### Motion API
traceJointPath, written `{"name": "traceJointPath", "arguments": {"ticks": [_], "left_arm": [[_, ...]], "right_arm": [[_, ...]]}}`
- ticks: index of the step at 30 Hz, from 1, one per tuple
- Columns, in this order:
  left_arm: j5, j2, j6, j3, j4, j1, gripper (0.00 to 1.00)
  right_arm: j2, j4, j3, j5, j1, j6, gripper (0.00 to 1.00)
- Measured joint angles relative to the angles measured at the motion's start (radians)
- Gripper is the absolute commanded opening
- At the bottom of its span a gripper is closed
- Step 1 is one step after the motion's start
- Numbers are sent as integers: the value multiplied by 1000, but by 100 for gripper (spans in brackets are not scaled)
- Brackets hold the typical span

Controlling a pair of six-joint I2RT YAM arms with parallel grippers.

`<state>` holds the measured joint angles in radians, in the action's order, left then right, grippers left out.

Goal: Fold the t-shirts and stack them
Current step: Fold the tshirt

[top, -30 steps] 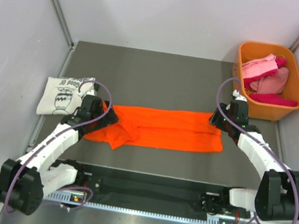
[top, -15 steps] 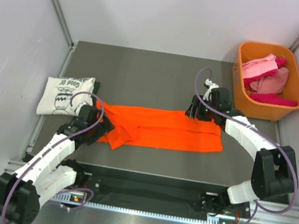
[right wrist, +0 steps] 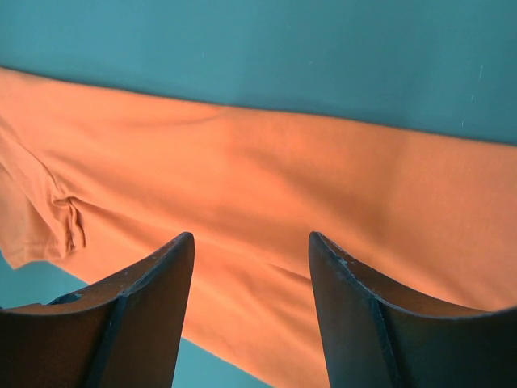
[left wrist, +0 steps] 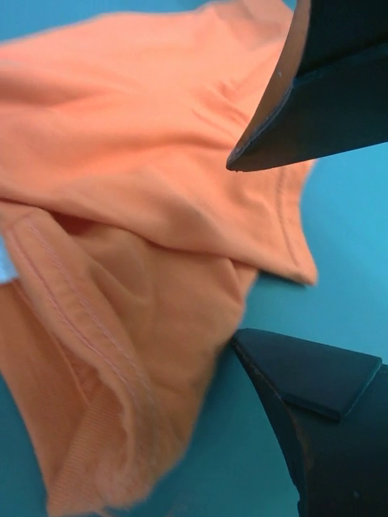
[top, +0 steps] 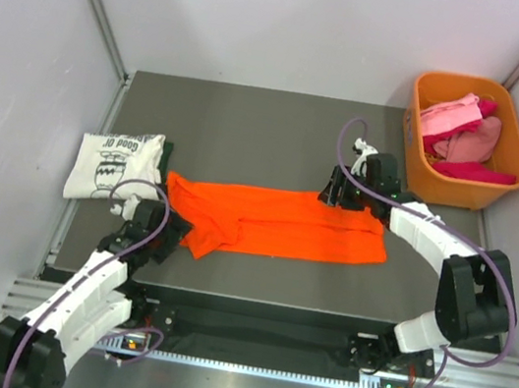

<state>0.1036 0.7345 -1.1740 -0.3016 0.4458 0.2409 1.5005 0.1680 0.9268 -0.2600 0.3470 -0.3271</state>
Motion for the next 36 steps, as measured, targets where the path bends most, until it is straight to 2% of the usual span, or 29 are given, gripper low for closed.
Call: {"name": "traceJointPath", "arguments": {"ticks": [2, 4, 5, 7, 8, 9, 14, 16, 23, 29, 36], "left_arm": [[10, 27, -25, 12, -63, 0, 74], [23, 68, -45, 20, -132, 0, 70], [25, 96, -58, 23, -170, 0, 63], [34, 151, -68, 23, -236, 0, 56], [35, 182, -73, 23, -273, 0, 50], [38, 224, -75, 21, -312, 0, 41], [19, 441, -43, -61, -436, 0, 17], [-6, 551, -19, -130, -461, 0, 1], [-116, 918, 107, -472, -484, 2, 0], [-201, 1175, 212, -811, -396, 4, 0], [-270, 1500, 300, -1317, -246, 3, 0]], "right_arm": [[0, -4, -9, -2, 0, -3, 59], [-7, -4, -18, -3, 0, -6, 59], [-12, -3, -25, -3, 0, -6, 59], [-26, -2, -36, -3, 0, -7, 59], [-35, 0, -42, -2, 0, -7, 59], [-44, 1, -50, -1, 0, -6, 59], [-103, 15, -94, 6, 0, -5, 59], [-126, 21, -110, 9, 0, -5, 59], [-163, 45, -129, 15, 0, -5, 59], [-185, 67, -152, 27, 0, -4, 59], [-188, 106, -189, 61, 9, 11, 59]]}}
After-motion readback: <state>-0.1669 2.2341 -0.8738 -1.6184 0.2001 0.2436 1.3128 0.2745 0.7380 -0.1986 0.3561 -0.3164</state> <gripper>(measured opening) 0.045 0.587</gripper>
